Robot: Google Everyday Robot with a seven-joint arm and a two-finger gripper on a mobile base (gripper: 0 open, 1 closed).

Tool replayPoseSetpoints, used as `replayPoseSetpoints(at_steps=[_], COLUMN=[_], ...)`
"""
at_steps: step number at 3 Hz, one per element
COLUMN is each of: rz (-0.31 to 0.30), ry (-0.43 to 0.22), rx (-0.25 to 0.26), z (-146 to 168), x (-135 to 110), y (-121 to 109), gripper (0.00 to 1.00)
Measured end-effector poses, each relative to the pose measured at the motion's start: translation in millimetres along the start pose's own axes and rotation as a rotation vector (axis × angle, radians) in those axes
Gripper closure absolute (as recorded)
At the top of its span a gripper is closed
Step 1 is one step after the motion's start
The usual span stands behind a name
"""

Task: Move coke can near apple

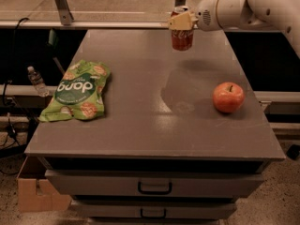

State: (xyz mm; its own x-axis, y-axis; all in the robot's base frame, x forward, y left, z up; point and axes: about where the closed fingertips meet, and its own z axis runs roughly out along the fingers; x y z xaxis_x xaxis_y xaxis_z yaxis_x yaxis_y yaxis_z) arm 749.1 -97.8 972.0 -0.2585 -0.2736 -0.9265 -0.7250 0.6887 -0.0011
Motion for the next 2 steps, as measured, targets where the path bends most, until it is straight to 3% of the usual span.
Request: replayPoseSetpoints(at_steps=[2], rz=[0.057], ry=[0.024], rx=[0.034], z=[-45.8], x=[53.0], y=[-0.2], gripper=[1.0])
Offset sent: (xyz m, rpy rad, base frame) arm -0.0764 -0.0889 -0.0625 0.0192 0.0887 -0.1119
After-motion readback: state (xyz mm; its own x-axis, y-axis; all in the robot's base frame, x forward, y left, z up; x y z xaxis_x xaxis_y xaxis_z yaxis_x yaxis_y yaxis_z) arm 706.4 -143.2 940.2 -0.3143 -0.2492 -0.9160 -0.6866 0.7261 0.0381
